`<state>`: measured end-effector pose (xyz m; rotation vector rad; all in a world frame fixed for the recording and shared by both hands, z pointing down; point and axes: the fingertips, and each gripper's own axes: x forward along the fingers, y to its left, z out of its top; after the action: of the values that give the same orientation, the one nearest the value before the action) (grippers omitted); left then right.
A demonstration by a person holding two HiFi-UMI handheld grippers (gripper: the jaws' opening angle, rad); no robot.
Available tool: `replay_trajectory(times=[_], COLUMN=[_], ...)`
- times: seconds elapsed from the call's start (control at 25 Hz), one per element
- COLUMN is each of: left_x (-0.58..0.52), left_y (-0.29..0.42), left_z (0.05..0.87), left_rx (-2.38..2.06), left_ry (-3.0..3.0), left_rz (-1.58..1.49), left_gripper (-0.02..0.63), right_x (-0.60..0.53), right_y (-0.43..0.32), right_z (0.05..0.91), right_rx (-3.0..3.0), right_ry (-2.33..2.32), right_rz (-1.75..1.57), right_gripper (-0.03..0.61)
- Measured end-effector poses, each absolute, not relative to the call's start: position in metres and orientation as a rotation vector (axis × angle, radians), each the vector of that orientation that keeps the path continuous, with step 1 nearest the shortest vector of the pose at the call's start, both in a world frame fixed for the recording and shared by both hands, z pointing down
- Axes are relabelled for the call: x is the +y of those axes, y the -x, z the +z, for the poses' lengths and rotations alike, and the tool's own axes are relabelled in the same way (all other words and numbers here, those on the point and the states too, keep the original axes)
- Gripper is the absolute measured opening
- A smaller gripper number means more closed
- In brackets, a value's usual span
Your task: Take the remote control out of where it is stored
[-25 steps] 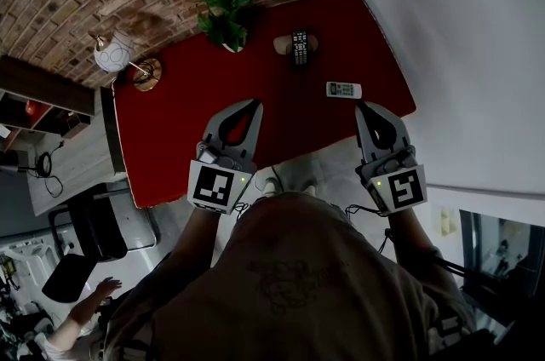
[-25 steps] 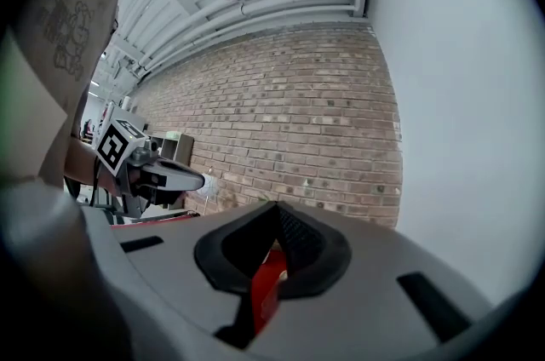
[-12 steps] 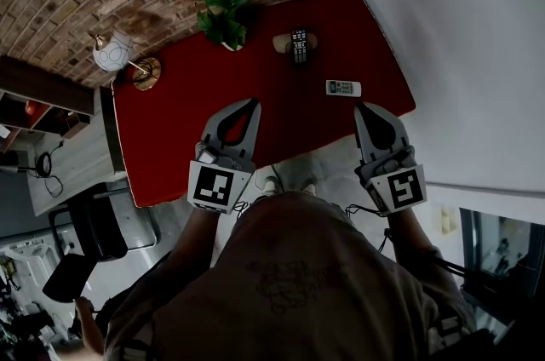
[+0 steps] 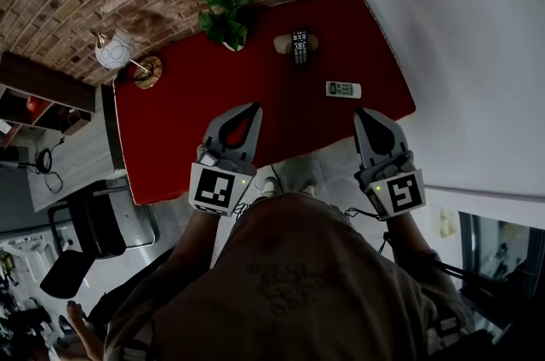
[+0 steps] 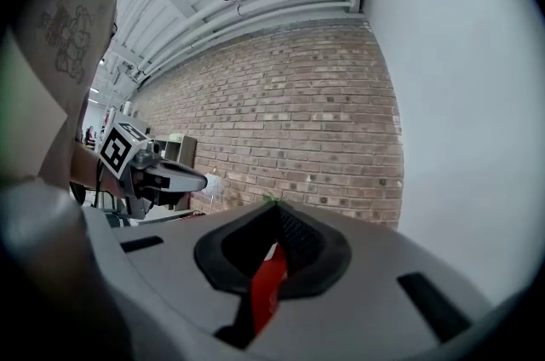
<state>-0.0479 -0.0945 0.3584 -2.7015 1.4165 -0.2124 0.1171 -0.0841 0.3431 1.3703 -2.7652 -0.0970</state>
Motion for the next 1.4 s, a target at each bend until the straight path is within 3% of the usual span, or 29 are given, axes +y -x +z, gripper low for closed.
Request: replay_trajectory(times=[0.68,0.76,0.84,1.04,1.4], left_x=[-0.082,-0.082,-0.082,-0.082,-0.078], left_y=[0.045,0.045,0.045,0.050,0.062], left_z=[0.374,0.374,0.373,0.373,0.382], left_rx=[1.435,1.435,1.437,1.454,1.500], left_ry=[2.730,2.736,2.736,2.731,2.736], left_rz=[-0.271,-0.275,-0.277,-0.281,-0.307], left_gripper=[0.011,0.009,0.009,0.011,0.011], right_x=[-0.151,-0.164,-0.173,-0.200,-0.268], right_y=[-0.099,-0.093,-0.085,-0.073,-0.058], right_z=[0.350,0.353,0.355,0.374,0.411], right_rx=[-2.696,-2.687,-2.681,-2.602,-2.570], right_ry=[-1.142,-1.100,-1.043,-0.964,-0.826], right_rz=[-0.269,-0.284,-0.290,-0.290,-0.206], right_gripper=[0.017,0.056,0.166,0.230,0.284])
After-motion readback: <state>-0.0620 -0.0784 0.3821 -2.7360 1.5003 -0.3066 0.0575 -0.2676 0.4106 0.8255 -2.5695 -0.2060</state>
